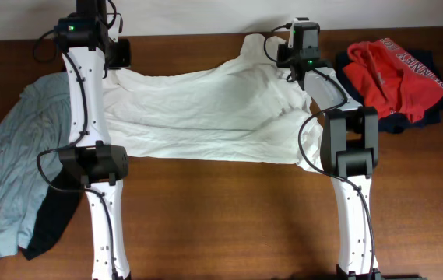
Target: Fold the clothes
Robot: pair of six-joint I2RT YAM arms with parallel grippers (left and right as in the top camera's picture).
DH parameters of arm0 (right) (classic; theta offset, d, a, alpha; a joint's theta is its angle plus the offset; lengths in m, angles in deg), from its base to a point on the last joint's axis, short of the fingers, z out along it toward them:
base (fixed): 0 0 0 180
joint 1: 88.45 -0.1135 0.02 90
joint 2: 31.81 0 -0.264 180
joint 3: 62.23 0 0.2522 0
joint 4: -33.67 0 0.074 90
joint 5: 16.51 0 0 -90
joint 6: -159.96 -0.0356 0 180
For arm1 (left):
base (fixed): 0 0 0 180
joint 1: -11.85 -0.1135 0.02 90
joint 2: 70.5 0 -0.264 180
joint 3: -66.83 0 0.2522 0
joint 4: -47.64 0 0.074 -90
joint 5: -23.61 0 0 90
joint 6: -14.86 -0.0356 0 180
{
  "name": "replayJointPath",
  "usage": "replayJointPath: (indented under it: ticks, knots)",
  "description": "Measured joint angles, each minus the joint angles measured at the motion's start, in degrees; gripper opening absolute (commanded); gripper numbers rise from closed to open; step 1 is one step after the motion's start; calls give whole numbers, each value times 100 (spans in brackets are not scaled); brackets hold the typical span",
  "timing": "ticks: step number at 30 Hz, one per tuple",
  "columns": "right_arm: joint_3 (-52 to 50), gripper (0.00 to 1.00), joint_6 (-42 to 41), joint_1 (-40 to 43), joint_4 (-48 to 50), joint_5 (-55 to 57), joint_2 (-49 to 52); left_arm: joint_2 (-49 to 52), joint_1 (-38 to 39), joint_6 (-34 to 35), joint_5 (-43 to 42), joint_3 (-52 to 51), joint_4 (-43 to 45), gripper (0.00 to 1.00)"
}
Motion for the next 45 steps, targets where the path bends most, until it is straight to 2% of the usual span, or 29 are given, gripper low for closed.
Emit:
replayJointPath:
  ticks: [4,12,17,18,26,38,45]
  knots:
    - [549,4,7,0,-831,7,85,0,0,0,0,0,20,0]
    - [2669,4,28,63,-2999,4,160,0,0,0,2,0,170,0]
    - [3694,4,61,205,-4505,-164,160,0,-2,0,0,0,175,0]
    - [3724,4,68,216,-4566,-175,160,0,-2,0,0,0,175,0]
    - [5128,4,68,625,-6614,-962,162,0,-179,0,-2,0,136,0]
    - [5383,4,184,868,-8500,-1727,144,0,-538,-28,-57,0,-437,0]
    - [5344,4,195,868,-8522,-1838,144,0,-490,-116,-63,0,-533,0]
